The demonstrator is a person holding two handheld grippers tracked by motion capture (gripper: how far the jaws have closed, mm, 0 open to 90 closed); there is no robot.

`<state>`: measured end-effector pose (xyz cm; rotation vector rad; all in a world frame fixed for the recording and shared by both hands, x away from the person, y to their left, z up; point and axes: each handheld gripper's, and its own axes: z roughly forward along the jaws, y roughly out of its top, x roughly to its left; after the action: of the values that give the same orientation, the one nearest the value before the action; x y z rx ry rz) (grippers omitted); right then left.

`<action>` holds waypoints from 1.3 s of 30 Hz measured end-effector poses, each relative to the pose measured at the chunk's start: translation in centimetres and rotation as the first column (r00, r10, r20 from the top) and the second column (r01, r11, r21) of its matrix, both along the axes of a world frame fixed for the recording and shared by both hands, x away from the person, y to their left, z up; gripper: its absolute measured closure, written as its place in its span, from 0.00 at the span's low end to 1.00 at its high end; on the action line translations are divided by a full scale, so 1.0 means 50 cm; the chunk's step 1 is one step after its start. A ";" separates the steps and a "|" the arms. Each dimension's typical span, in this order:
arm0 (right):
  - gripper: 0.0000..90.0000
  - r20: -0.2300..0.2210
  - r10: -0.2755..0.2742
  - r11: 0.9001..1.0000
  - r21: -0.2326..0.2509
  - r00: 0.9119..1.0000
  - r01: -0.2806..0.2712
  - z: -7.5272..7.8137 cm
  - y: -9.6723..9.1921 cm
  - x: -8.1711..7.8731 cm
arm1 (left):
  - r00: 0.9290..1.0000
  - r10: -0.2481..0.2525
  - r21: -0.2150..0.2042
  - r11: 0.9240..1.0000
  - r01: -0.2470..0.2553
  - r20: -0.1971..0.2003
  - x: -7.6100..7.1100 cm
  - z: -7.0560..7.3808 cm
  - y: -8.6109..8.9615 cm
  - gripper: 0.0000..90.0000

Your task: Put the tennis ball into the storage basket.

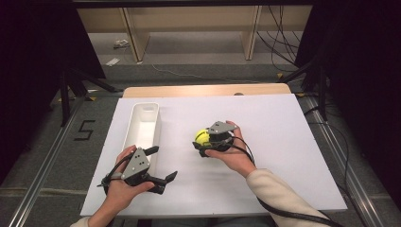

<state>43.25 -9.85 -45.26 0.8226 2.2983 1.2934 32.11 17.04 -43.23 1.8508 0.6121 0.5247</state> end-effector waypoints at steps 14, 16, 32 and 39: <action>0.29 0.010 0.005 1.000 0.009 1.000 -0.005 0.012 0.000 -0.001 | 1.000 0.000 0.001 1.000 0.000 0.001 0.000 0.000 0.000 0.00; 0.29 0.010 0.004 1.000 0.010 1.000 -0.004 0.014 0.001 -0.001 | 1.000 0.001 0.000 1.000 -0.001 0.000 0.000 0.000 0.000 0.00; 0.29 0.026 0.004 0.999 0.034 1.000 -0.004 0.033 0.001 0.001 | 1.000 -0.001 0.003 1.000 0.001 0.000 0.000 -0.001 -0.001 0.00; 0.29 0.029 0.003 0.999 0.039 1.000 -0.004 0.036 0.005 0.002 | 1.000 -0.001 0.002 1.000 0.001 0.000 0.000 -0.001 -0.001 0.00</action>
<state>43.35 -9.62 -43.44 0.8070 2.2600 1.3465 32.09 17.00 -43.28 1.8532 0.6108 0.5252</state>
